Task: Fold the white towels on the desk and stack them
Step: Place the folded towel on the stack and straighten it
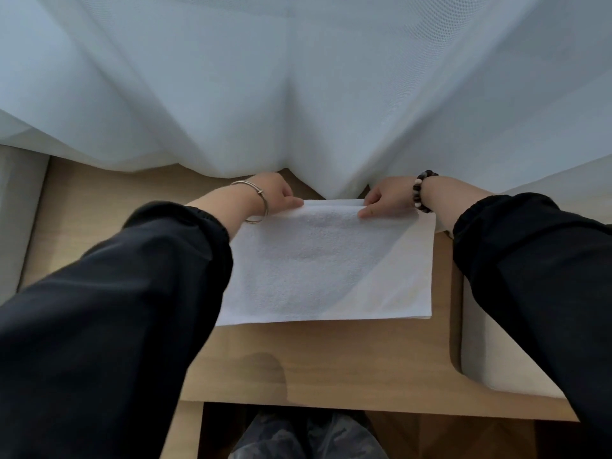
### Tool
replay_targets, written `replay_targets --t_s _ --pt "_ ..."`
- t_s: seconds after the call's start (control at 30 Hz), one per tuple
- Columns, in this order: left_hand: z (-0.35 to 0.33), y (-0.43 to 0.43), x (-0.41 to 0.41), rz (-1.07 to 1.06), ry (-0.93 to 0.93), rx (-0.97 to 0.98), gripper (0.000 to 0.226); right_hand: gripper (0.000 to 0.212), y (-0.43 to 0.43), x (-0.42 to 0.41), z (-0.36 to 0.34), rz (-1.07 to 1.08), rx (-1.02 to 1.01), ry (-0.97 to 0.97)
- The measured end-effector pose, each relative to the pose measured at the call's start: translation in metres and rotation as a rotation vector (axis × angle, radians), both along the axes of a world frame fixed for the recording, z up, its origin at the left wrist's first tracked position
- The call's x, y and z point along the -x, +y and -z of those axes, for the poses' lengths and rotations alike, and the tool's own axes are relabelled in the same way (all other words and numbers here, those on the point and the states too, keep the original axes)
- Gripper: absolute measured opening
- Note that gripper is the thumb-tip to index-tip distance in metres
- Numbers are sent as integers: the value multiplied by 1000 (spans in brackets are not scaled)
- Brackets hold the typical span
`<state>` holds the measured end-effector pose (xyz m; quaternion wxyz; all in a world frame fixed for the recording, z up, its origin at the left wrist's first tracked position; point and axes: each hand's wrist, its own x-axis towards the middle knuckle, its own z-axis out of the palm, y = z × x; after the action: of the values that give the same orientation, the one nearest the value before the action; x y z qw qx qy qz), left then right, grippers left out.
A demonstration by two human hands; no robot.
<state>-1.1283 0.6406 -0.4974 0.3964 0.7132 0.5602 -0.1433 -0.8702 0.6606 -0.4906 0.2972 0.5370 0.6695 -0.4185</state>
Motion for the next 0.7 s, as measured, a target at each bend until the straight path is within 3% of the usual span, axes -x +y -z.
replay_targets --t_s 0.13,0.27,0.4,0.57,0.7 --pt "10 7 -15 -46 -64 68 42 38 5 12 2 91 88 56" --pt "13 9 -19 -62 -118 100 38 26 8 23 3 75 166 91" --pt "15 10 -17 -67 -156 90 30 28 8 32 4 -15 46 76" --pt "21 4 -19 -32 -188 -85 20 32 -11 38 17 -74 -271 62" --pt "28 0 -15 17 -137 -91 34 30 -21 29 19 36 -297 101"
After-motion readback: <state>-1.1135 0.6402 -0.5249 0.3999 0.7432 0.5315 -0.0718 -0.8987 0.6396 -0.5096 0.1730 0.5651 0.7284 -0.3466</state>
